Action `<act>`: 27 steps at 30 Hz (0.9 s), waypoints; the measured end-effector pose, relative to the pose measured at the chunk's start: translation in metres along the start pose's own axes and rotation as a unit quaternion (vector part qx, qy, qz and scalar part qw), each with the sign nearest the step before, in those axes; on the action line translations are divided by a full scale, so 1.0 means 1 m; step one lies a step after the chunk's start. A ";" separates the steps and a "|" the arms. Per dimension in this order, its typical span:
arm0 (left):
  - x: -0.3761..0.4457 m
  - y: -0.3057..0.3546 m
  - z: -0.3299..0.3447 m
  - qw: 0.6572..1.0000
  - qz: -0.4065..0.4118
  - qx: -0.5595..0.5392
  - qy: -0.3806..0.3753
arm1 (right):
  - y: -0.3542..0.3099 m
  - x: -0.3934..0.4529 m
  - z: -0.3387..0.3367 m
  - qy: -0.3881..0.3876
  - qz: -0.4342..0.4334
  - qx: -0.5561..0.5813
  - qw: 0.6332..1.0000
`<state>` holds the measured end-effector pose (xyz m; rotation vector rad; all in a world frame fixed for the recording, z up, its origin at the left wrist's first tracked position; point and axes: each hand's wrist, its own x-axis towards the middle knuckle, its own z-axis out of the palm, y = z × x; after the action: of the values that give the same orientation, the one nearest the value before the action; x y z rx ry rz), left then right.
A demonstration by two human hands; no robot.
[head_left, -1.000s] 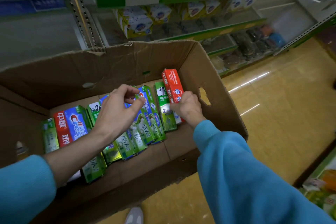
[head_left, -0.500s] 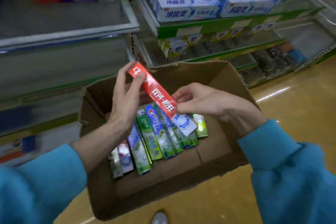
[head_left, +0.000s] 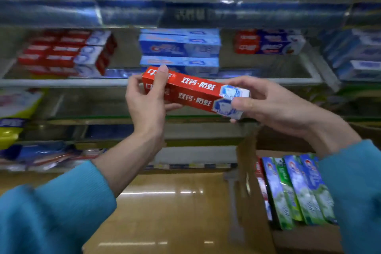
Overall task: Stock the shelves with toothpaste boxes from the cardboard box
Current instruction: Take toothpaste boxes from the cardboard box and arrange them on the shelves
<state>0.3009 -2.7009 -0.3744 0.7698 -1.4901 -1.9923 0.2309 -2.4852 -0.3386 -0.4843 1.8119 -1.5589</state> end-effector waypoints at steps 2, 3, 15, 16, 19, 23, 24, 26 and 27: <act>0.021 0.020 -0.036 0.999 0.011 -0.005 0.038 | -0.013 0.027 0.036 0.019 -0.037 -0.027 0.999; 0.031 0.028 -0.053 0.999 0.019 -0.004 0.050 | -0.020 0.040 0.053 0.029 -0.050 -0.041 0.997; 0.129 0.068 -0.222 0.966 0.187 0.156 0.083 | -0.039 0.164 0.212 0.172 -0.153 -0.090 0.969; 0.140 0.069 -0.227 0.959 0.200 0.180 0.085 | -0.038 0.174 0.219 0.191 -0.158 -0.093 0.964; 0.175 0.072 -0.234 0.929 0.235 0.269 0.099 | -0.033 0.207 0.233 0.240 -0.175 -0.100 0.950; 0.237 0.064 -0.233 0.932 0.233 0.269 0.067 | -0.031 0.257 0.237 0.283 -0.179 -0.169 0.927; 0.255 0.061 -0.231 0.937 0.230 0.257 0.063 | -0.032 0.267 0.237 0.295 -0.182 -0.179 0.921; 0.284 0.063 -0.225 0.932 0.213 0.284 0.065 | -0.034 0.285 0.238 0.321 -0.200 -0.188 0.906; 0.297 0.064 -0.221 0.930 0.211 0.296 0.062 | -0.036 0.293 0.239 0.332 -0.207 -0.193 0.900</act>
<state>0.2568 -3.0732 -0.4014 0.7060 -2.0046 -1.1615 0.1905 -2.8593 -0.3894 -0.5945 2.7172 -1.7885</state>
